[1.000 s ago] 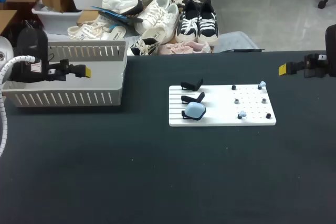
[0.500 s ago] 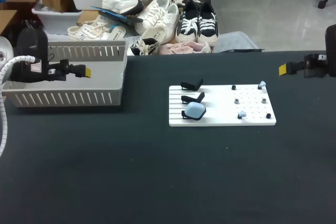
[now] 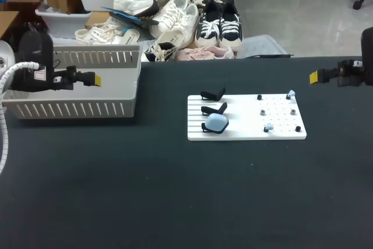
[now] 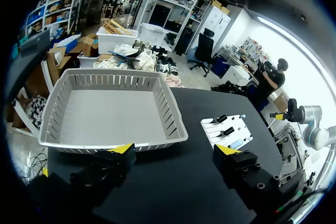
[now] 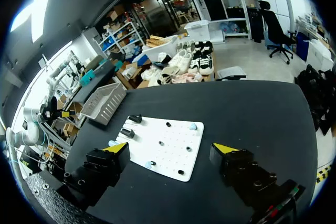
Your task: Pick up each earbud case from the left stands, insert the matching earbuds, close the lid, and place the case in the box.
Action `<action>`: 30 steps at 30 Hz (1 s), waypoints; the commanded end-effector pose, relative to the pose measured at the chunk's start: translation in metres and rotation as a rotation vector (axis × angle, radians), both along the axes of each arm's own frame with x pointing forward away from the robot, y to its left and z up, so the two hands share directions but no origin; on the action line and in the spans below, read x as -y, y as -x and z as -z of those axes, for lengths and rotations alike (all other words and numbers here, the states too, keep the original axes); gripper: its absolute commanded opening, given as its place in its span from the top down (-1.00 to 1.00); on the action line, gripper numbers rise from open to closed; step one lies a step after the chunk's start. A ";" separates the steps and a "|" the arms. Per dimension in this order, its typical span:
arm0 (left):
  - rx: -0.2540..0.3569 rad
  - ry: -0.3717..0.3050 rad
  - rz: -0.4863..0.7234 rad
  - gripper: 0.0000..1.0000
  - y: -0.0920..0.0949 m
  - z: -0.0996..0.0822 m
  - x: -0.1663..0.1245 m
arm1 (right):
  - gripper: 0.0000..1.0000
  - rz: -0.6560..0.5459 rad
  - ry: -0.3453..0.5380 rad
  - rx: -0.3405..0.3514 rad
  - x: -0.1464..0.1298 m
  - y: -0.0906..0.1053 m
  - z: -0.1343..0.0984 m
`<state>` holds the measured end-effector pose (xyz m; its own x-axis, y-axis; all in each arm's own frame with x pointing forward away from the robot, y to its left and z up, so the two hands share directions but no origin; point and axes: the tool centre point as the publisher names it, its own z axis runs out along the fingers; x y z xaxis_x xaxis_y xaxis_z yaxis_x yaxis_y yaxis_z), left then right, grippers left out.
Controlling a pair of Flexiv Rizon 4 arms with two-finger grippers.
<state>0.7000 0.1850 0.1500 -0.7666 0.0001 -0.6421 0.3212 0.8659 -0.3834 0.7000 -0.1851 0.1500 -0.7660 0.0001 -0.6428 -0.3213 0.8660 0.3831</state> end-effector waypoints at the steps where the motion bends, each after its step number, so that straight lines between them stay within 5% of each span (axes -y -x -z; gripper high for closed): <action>1: 0.002 -0.001 0.006 -1.00 -0.001 0.000 0.000 | -1.00 0.000 0.000 0.000 0.000 0.000 0.000; 11: 0.100 -0.009 0.186 -1.00 -0.010 -0.006 0.013 | -1.00 0.000 0.000 0.000 0.000 0.000 0.000; 18: 0.234 -0.047 0.447 -1.00 -0.006 -0.007 0.034 | -1.00 0.000 0.000 0.000 0.000 0.000 0.000; 30: 0.379 -0.104 0.791 -1.00 0.009 0.004 0.076 | -1.00 0.000 0.000 0.000 0.000 0.000 0.000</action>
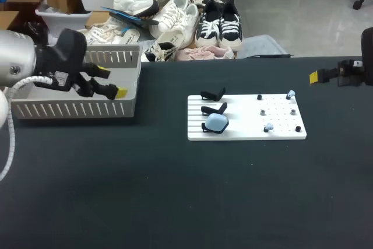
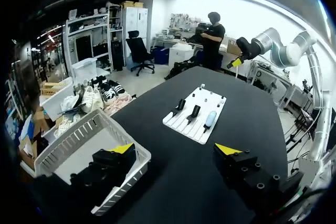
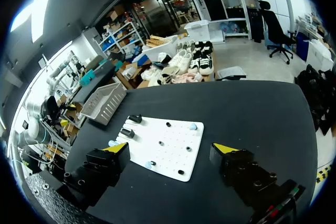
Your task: Pick up each earbud case from the left stands, insert the matching earbuds, close the lid, and place the case in the box.
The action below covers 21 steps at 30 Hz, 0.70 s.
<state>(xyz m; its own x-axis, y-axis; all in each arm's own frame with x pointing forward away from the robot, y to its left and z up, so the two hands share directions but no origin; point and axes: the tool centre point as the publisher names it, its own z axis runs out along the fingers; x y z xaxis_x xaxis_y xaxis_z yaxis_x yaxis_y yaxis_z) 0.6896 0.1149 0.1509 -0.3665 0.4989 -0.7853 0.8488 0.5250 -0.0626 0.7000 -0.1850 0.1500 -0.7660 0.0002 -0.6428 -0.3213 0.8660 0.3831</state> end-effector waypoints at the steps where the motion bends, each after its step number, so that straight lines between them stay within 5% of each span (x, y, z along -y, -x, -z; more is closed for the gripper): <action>1: 0.027 0.047 0.212 -1.00 0.000 0.006 0.010 | -1.00 0.000 0.000 0.000 0.000 0.000 0.000; 21: 0.105 0.069 0.417 -1.00 0.011 0.024 0.070 | -1.00 0.000 0.000 0.000 0.000 0.000 0.000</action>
<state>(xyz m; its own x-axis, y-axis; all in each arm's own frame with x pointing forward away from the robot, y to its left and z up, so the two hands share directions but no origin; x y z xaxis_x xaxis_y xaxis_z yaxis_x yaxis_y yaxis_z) 0.6718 0.0538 0.1333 -0.0687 0.5262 -0.8476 0.9898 0.1423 0.0082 0.7000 -0.1850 0.1500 -0.7660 0.0002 -0.6428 -0.3213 0.8660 0.3831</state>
